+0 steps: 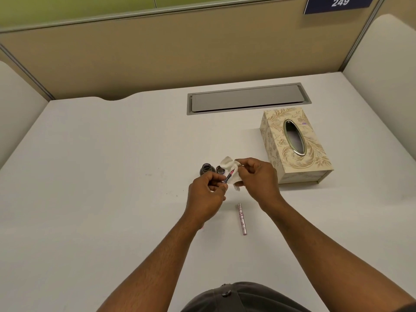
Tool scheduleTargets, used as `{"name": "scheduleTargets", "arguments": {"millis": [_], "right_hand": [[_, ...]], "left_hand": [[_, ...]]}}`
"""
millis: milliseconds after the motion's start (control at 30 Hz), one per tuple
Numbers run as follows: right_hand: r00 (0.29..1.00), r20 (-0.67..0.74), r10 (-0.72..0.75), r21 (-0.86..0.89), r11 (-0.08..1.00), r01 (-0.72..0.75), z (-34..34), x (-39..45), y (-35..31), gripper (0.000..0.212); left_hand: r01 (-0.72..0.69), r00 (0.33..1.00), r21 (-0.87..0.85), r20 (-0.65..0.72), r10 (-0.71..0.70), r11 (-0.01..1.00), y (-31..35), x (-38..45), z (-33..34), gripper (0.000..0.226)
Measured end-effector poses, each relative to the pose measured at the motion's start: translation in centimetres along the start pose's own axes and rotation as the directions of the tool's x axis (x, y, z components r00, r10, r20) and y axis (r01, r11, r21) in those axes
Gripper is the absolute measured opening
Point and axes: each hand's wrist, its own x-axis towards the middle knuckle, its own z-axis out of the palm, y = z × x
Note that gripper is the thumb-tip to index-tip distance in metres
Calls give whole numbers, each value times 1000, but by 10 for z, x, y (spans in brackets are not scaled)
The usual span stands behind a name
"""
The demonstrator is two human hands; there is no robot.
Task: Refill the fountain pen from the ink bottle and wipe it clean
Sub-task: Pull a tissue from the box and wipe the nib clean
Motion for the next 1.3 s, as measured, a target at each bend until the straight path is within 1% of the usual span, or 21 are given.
{"name": "scheduleTargets", "arguments": {"millis": [67, 100, 167, 233, 267, 367, 433, 533, 633, 733, 867, 967, 1000, 1067, 1100, 1133, 1167, 1200, 1233, 1267, 1300], "right_hand": [[993, 89, 80, 169, 981, -95, -1, 0, -2, 28], [980, 163, 112, 258, 954, -151, -3, 0, -3, 32], [932, 343, 115, 397, 882, -255, -9, -1, -6, 35], [876, 477, 71, 447, 839, -311, -14, -3, -7, 36], [863, 503, 52, 444, 841, -309, -17, -3, -7, 37], [889, 456, 45, 396, 884, -248, -19, 0, -5, 30], [925, 377, 47, 285, 944, -164, -18, 2, -3, 23], [958, 285, 44, 53, 997, -62, -16, 4, -3, 12], [967, 254, 30, -52, 998, -18, -15, 4, -5, 8], [962, 268, 46, -123, 992, -13, -15, 5, -8, 10], [947, 309, 93, -248, 969, -14, -17, 6, -11, 11], [931, 341, 128, -301, 953, -21, -19, 8, -13, 19], [932, 333, 143, -290, 956, -43, -20, 9, -12, 21], [955, 247, 162, -241, 965, -101, -25, 16, -7, 22], [971, 183, 154, -223, 968, -112, -28, 19, -4, 21], [984, 126, 123, -230, 969, -92, -32, 23, -2, 18], [993, 91, 76, -262, 964, -50, -34, 24, 0, 16], [997, 73, 21, -302, 953, 2, -35, 24, 0, 13], [997, 63, -39, -331, 942, 57, -33, 22, -1, 10], [994, 49, -95, -337, 936, 106, -30, 19, -2, 7], [990, 32, -138, -324, 936, 141, -26, 15, -3, 6]], "left_hand": [[-4, 1000, 23, -20, 4, 1000, -2, 0, -1, 12], [-14, 1000, 36, -28, 15, 999, -3, 0, -3, 11], [-49, 997, 85, -50, 53, 995, -5, 2, -7, 11], [-105, 991, 140, -66, 115, 985, -4, 4, -10, 10], [-136, 987, 159, -66, 148, 978, -3, 3, -10, 10], [-218, 972, 188, -50, 231, 958, 0, 0, -8, 20], [-240, 965, 197, -53, 255, 951, -1, -2, -6, 27], [-272, 954, 227, -65, 293, 935, -4, -3, -5, 19], [-329, 934, 259, -50, 353, 908, -8, -3, -5, 15], [-388, 907, 308, -37, 418, 869, -11, -1, -5, 14], [-488, 838, 466, 14, 545, 738, -16, 0, -5, 17], [-519, 800, 553, 45, 598, 652, -16, 0, -6, 20], [-526, 790, 573, 56, 610, 629, -17, 0, -7, 20], [-539, 779, 584, 71, 624, 607, -18, 1, -11, 21], [-532, 790, 562, 60, 610, 633, -18, 1, -13, 21], [-496, 827, 507, 29, 561, 705, -16, 0, -15, 19], [-414, 886, 416, -18, 463, 810, -11, -1, -17, 17], [-292, 945, 298, -54, 322, 909, -7, 0, -18, 15], [-164, 982, 165, -64, 177, 972, -3, 1, -19, 13], [-63, 996, 34, -53, 65, 997, 0, 2, -19, 11], [5, 999, -80, -31, -8, 997, 3, 3, -18, 12]]}}
